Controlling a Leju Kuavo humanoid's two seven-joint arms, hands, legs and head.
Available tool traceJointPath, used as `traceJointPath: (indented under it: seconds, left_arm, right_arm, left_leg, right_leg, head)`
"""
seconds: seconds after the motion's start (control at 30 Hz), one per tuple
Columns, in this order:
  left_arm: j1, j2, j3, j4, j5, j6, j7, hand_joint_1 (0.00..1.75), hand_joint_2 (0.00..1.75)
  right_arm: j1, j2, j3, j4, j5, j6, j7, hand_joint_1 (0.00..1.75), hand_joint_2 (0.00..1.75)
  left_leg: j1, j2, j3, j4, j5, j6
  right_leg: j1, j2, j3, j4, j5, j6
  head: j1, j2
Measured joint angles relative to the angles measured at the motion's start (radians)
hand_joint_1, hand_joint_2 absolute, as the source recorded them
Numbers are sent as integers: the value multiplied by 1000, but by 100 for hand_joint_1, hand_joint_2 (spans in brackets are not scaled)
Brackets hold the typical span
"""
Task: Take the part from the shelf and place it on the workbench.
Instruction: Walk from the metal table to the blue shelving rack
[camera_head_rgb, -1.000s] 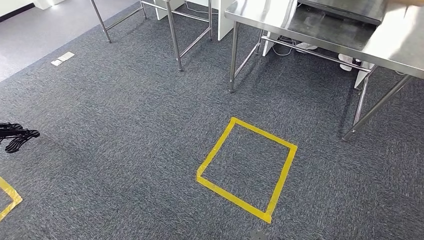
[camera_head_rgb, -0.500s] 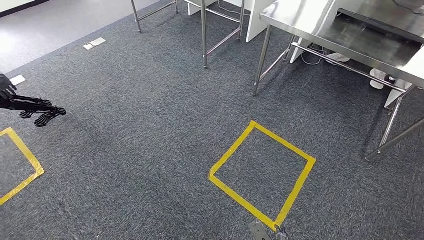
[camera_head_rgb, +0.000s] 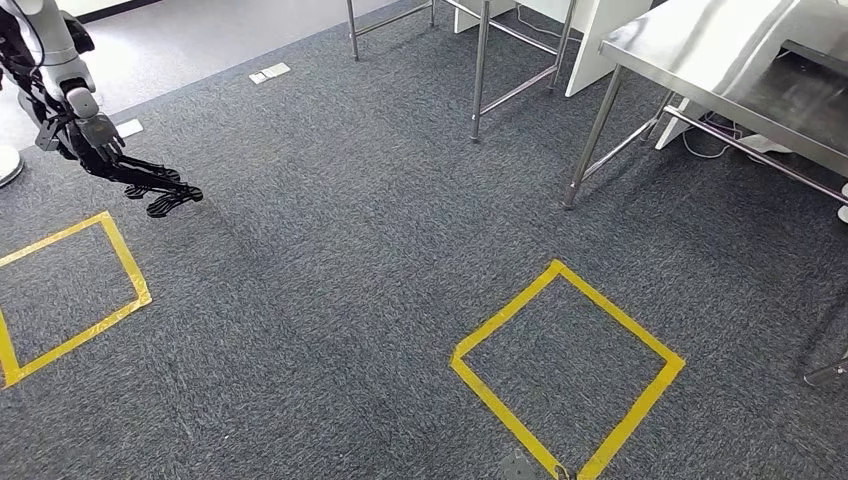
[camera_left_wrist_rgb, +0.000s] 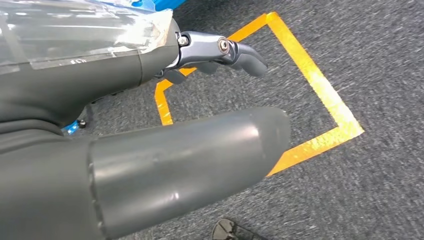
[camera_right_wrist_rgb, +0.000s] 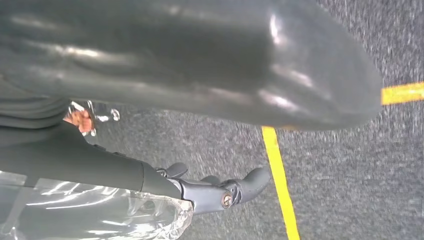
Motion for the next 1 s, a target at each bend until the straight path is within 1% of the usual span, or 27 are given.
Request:
traceJointPath:
  seconds: [0.03,0.07,0.1,0.13,0.17,0.2,0.23,0.27,0.33,0.37,0.4,0.43,0.47,0.5,0.53,0.57,0.63,0.67,0.7,0.73,0.77,0.8,0.83,0.87,0.9,0.93,1.0]
  left_arm:
    - [1,0,1,0,0,2,1,0,0]
    - [0,0,2,0,0,4,1,0,0]
    - [-1,0,3,0,1,5,2,0,0]
    - [-2,-1,3,0,1,6,2,0,0]
    - [-3,-1,4,0,3,7,4,0,0]
    - [-2,-1,6,0,6,9,7,0,0]
    - [-2,-2,9,0,8,11,9,0,0]
    - [-1,-2,12,0,12,13,11,0,0]
    - [-3,-2,18,0,16,18,13,0,0]
    - [-4,-3,21,0,18,21,14,0,0]
    - [-5,-3,23,0,18,23,14,0,0]
    - [-6,-4,24,0,18,25,14,0,0]
    - [-5,-4,25,0,18,27,14,0,0]
    - [-4,-5,26,0,17,28,14,0,0]
    - [-4,-6,27,0,16,28,15,0,0]
    - [-4,-6,28,0,14,29,15,0,0]
    - [-7,-7,28,0,12,29,16,0,0]
    - [-8,-7,29,0,11,29,17,0,0]
    - [-7,-7,29,0,10,29,17,0,0]
    - [-6,-8,29,0,9,28,17,0,0]
    - [-5,-8,29,0,7,28,17,0,0]
    - [-4,-9,29,0,4,27,17,0,0]
    - [-3,-9,29,0,1,27,17,0,0]
    - [-3,-8,29,0,-1,26,17,0,0]
    - [-3,-8,29,0,-2,26,17,0,0]
    - [-3,-7,29,0,-2,26,16,0,0]
    - [0,-7,29,1,-2,26,15,0,0]
  right_arm:
    - [-2,0,0,0,3,1,2,0,0]
    - [-3,1,0,0,5,2,4,0,0]
    - [-2,1,0,0,8,4,6,0,0]
    - [-1,1,0,0,11,6,10,0,0]
    - [0,1,1,0,17,9,16,0,0]
    - [-1,1,3,0,24,14,26,0,0]
    - [-3,0,5,0,31,20,37,0,0]
    - [-5,0,8,0,40,27,50,0,0]
    - [-11,0,15,0,55,41,73,0,0]
    - [-14,0,18,0,60,46,83,0,0]
    - [-16,-1,20,0,63,50,90,0,0]
    - [-17,-1,21,0,64,55,96,0,0]
    - [-18,-1,22,0,65,58,99,0,0]
    - [-18,-1,22,0,64,61,101,0,0]
    - [-18,-1,22,0,64,63,102,0,0]
    - [-17,-1,22,0,62,63,104,0,0]
    - [-11,-3,22,0,60,64,107,0,0]
    - [-8,-4,22,1,58,64,109,0,0]
    - [-4,-5,22,2,56,64,111,0,0]
    - [-2,-5,21,2,55,64,112,0,0]
    - [-1,-6,21,2,53,64,113,0,0]
    - [0,-7,20,2,51,63,112,0,0]
    - [1,-8,20,3,49,63,110,0,0]
    - [2,-8,19,3,48,62,109,0,0]
    - [2,-8,19,3,47,62,107,0,0]
    - [4,-8,18,4,46,62,105,0,0]
    - [5,-7,18,4,45,61,103,0,0]
  left_leg:
    - [1,21,-10,19,-14,-5]
    - [1,49,-28,60,-40,-8]
    - [1,80,-56,118,-74,-11]
    - [2,98,-89,186,-108,-14]
    - [3,105,-118,245,-131,-17]
    - [4,108,-134,276,-136,-18]
    - [4,111,-132,272,-124,-18]
    - [4,117,-109,229,-95,-16]
    - [0,150,-35,93,-35,-7]
    - [-4,166,-7,40,-17,-2]
    - [-8,174,6,13,-11,3]
    - [-13,171,7,7,-13,7]
    - [-15,159,6,4,-11,13]
    - [-14,149,8,-2,-7,19]
    - [-11,138,10,-9,-2,27]
    - [-8,127,13,-16,3,34]
    - [-5,103,13,-21,9,43]
    - [-5,88,11,-21,10,44]
    - [-5,73,10,-20,10,43]
    - [-5,58,10,-20,11,42]
    - [-3,43,9,-18,11,40]
    - [-2,29,9,-15,11,37]
    - [-1,15,7,-10,10,31]
    - [-2,2,4,-5,9,25]
    - [-3,-8,1,-1,8,18]
    - [-4,-17,-3,0,9,11]
    - [-1,-28,-9,-1,13,1]
  right_leg:
    - [-2,-10,3,-3,3,-9]
    - [-3,-20,4,-5,5,-17]
    - [1,-32,5,-5,5,-22]
    - [5,-45,5,-5,4,-26]
    - [8,-57,4,-4,3,-28]
    - [10,-70,4,-4,2,-29]
    - [12,-81,5,-4,0,-30]
    - [13,-91,6,-4,-1,-31]
    - [17,-110,11,-4,-5,-29]
    - [20,-117,13,-4,-8,-26]
    - [24,-125,14,-4,-11,-21]
    - [26,-133,16,-5,-12,-17]
    - [27,-142,18,-7,-13,-13]
    - [27,-142,18,-4,-17,-8]
    - [26,-129,14,7,-25,-6]
    - [24,-106,1,38,-43,-5]
    - [18,-54,-55,156,-99,-12]
    - [15,-42,-88,223,-124,-13]
    - [13,-38,-111,266,-136,-10]
    - [10,-35,-117,275,-132,-2]
    - [6,-32,-103,241,-110,10]
    - [0,-20,-72,174,-79,23]
    - [-7,4,-42,106,-51,33]
    - [-10,24,-19,52,-29,36]
    - [-11,40,-6,22,-18,33]
    - [-8,43,-3,15,-16,25]
    - [-6,21,1,14,-10,9]
  head:
    - [-2,0]
    - [-4,0]
    - [-6,0]
    - [-8,0]
    - [-8,0]
    - [-8,0]
    - [-8,0]
    - [-9,0]
    - [-9,0]
    - [-8,0]
    - [-7,0]
    - [-7,0]
    - [-7,0]
    - [-7,0]
    - [-7,0]
    - [-6,0]
    - [-5,0]
    - [-4,0]
    - [-3,0]
    - [-3,0]
    - [-4,0]
    - [-4,0]
    - [-3,0]
    - [-2,0]
    - [-2,0]
    - [-2,0]
    - [-4,0]
